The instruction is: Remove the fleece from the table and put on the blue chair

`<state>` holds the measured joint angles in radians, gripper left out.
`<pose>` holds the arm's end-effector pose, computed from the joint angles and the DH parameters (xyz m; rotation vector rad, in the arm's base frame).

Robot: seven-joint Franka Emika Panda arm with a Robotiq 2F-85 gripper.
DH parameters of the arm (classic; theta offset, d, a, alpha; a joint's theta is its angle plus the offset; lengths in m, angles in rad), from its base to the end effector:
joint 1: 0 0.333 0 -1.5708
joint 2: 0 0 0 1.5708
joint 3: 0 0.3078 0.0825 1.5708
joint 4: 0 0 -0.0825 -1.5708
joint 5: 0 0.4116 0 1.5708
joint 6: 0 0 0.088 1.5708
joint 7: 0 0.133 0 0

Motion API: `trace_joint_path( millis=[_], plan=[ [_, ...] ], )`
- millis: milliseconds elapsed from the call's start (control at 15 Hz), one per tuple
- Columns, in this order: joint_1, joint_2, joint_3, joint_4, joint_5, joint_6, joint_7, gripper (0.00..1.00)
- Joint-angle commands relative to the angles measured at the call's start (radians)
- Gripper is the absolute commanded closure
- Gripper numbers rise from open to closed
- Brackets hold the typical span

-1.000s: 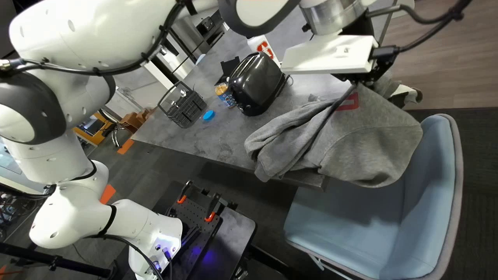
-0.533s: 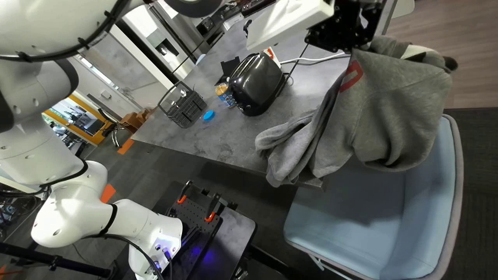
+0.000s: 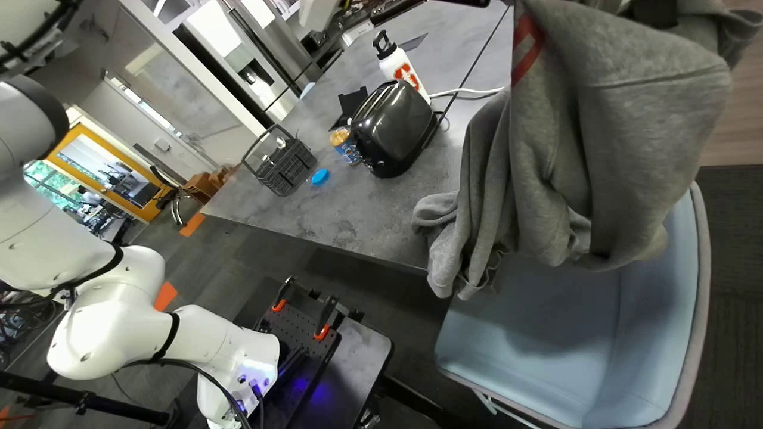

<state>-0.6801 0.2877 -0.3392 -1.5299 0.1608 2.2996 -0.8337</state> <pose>0.4069 -0.5977 0.5175 2.7185 -0.3074 0.4798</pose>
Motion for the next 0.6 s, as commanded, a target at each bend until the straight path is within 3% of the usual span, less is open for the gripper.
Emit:
trace_joint_path(
  millis=[0,533],
  plan=[
    [-0.014,-0.050,-0.003,-0.014,-0.009,0.038,0.063,0.99],
    [-0.084,0.034,0.013,0.073,0.056,0.153,0.166,0.99]
  ],
)
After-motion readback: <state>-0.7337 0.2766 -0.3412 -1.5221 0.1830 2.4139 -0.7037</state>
